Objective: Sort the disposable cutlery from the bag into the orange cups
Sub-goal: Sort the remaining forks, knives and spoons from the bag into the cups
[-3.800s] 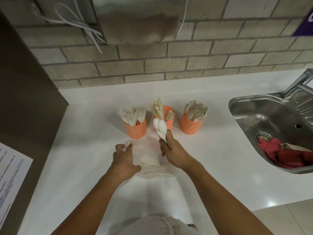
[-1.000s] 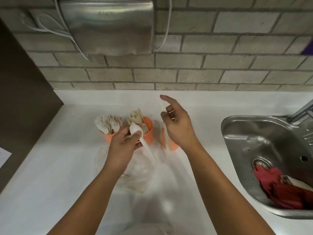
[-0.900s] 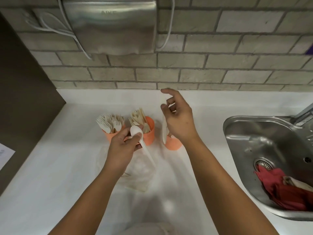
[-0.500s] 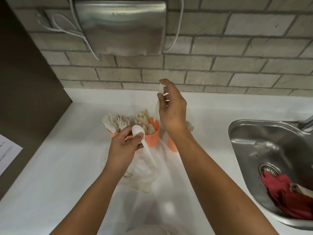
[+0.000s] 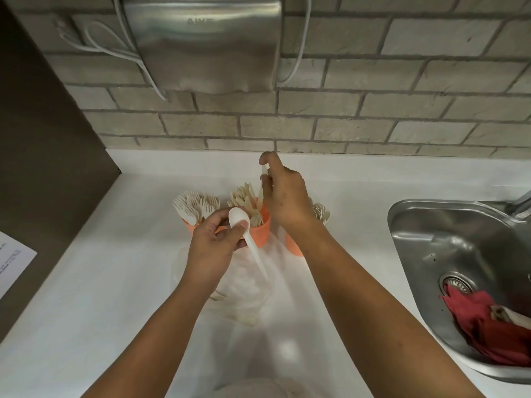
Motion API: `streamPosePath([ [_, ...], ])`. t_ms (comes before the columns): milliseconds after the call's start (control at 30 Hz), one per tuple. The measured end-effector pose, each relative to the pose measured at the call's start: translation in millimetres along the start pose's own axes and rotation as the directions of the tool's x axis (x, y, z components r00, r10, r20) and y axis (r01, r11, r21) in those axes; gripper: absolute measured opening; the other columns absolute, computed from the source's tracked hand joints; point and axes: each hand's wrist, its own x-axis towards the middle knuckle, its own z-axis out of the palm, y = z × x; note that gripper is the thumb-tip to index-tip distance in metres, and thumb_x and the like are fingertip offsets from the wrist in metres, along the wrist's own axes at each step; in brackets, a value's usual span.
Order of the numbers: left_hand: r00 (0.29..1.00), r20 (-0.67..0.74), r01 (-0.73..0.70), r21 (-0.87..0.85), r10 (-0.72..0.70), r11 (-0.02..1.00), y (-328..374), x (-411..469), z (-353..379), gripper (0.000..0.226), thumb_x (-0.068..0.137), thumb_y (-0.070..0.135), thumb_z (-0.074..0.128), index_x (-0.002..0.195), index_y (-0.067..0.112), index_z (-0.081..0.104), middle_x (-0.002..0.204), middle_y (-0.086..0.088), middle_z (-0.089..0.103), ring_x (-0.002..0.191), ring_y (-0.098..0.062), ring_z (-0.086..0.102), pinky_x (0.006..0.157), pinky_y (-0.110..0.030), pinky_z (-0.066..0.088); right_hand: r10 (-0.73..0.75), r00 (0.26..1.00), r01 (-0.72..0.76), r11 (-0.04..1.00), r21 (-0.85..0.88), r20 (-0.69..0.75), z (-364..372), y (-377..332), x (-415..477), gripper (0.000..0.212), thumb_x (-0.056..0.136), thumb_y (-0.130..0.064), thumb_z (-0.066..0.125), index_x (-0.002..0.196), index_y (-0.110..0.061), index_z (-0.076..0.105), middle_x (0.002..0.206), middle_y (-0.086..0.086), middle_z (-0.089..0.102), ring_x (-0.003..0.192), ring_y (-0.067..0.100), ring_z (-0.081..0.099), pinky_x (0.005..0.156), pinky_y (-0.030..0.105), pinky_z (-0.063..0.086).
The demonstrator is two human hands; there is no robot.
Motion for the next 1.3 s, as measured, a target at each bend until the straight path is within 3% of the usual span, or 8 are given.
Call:
streamPosePath([
  [100, 1.0, 0.006, 0.003, 0.0, -0.003, 1.0, 0.1, 0.5, 2.4, 0.02, 0.096, 0.009, 0.071, 0.116, 0.011, 0.073, 0.103, -0.004, 0.077, 0.096, -0.017, 0.074, 0.079, -0.031, 0.063, -0.026, 1.0, 0.026, 1.0, 0.0, -0.019, -4.9, -3.2, 1.2, 0.028, 0.099, -0.007, 0.045, 0.122, -0.024, 0.044, 0.064, -0.003, 0.048, 0.062, 0.023, 0.05, 0.058, 0.035, 0.043],
  [367, 1.0, 0.005, -0.004, 0.015, 0.004, 1.0, 0.7, -1.2, 1.4, 0.019, 0.096, 0.01, 0.072, 0.115, 0.011, 0.073, 0.1, -0.006, 0.077, 0.093, -0.018, 0.074, 0.078, -0.031, 0.063, 0.087, 0.963, -0.011, 0.958, -0.286, 0.257, 14.5, 11.0, -11.3, 0.022, 0.098, -0.011, 0.049, 0.118, -0.019, 0.053, 0.074, 0.006, 0.057, 0.081, 0.033, 0.057, 0.069, 0.034, 0.035],
  [533, 1.0, -0.008, 0.006, 0.009, -0.006, 1.0, 0.8, -1.1, 1.4, 0.02, 0.096, 0.009, 0.072, 0.116, 0.011, 0.073, 0.103, -0.007, 0.076, 0.093, -0.018, 0.075, 0.077, -0.031, 0.063, -0.046, 0.972, 0.137, 0.909, -0.393, 0.231, 15.4, 10.7, -5.1, 0.022, 0.094, -0.013, 0.052, 0.108, -0.015, 0.069, 0.096, 0.005, 0.069, 0.1, 0.032, 0.055, 0.078, 0.035, 0.035],
  [667, 1.0, -0.015, -0.002, -0.004, 0.002, 1.0, 2.9, 0.5, 2.9, 0.019, 0.096, 0.009, 0.072, 0.114, 0.011, 0.073, 0.104, -0.007, 0.076, 0.094, -0.021, 0.076, 0.079, -0.034, 0.064, -0.093, 0.994, 0.096, 0.994, -0.059, 0.057, 4.6, 1.9, -11.1, 0.025, 0.093, -0.014, 0.049, 0.104, -0.013, 0.071, 0.099, 0.003, 0.068, 0.096, 0.026, 0.055, 0.083, 0.037, 0.047],
  [800, 1.0, -0.009, 0.004, -0.018, -0.004, 1.0, 6.2, 1.0, 2.7, 0.021, 0.095, 0.009, 0.073, 0.116, 0.012, 0.073, 0.097, -0.004, 0.078, 0.093, -0.022, 0.076, 0.085, -0.039, 0.064, -0.015, 0.984, -0.041, 0.951, 0.306, 0.176, -11.3, -10.2, -31.0, 0.015, 0.094, -0.016, 0.058, 0.102, -0.019, 0.07, 0.094, -0.006, 0.067, 0.078, 0.007, 0.06, 0.076, 0.025, 0.05],
  [1033, 0.999, 0.037, -0.007, -0.034, 0.008, 0.999, 4.2, -4.8, 8.6, 0.031, 0.092, -0.001, 0.073, 0.121, 0.01, 0.07, 0.104, -0.008, 0.078, 0.095, -0.026, 0.078, 0.084, -0.038, 0.064, 0.039, 0.965, -0.127, 0.933, 0.335, 0.258, -6.4, -4.9, -48.3, 0.009, 0.088, -0.022, 0.069, 0.096, -0.028, 0.07, 0.076, -0.006, 0.065, 0.066, 0.014, 0.062, 0.07, 0.045, 0.057],
  [1167, 0.994, 0.113, 0.011, -0.056, -0.004, 0.998, 3.2, -8.2, 9.8, 0.032, 0.091, 0.001, 0.074, 0.122, 0.011, 0.071, 0.105, -0.008, 0.079, 0.098, -0.023, 0.078, 0.086, -0.031, 0.062, 0.078, 0.981, -0.138, 0.921, 0.363, 0.175, -10.2, -6.0, -50.4, 0.014, 0.09, -0.012, 0.069, 0.097, -0.024, 0.074, 0.08, -0.003, 0.064, 0.066, 0.013, 0.062, 0.07, 0.039, 0.057],
  [1300, 0.98, 0.194, 0.066, -0.065, -0.052, 0.996, 0.8, -10.4, 8.6, 0.023, 0.098, 0.002, 0.065, 0.119, 0.005, 0.072, 0.1, -0.017, 0.078, 0.098, -0.027, 0.078, 0.095, -0.04, 0.061, 0.059, 0.992, -0.092, 0.945, 0.315, 0.113, -13.5, -7.3, -48.3, 0.022, 0.091, -0.009, 0.065, 0.106, -0.021, 0.077, 0.088, -0.003, 0.065, 0.071, 0.011, 0.065, 0.072, 0.031, 0.056],
])
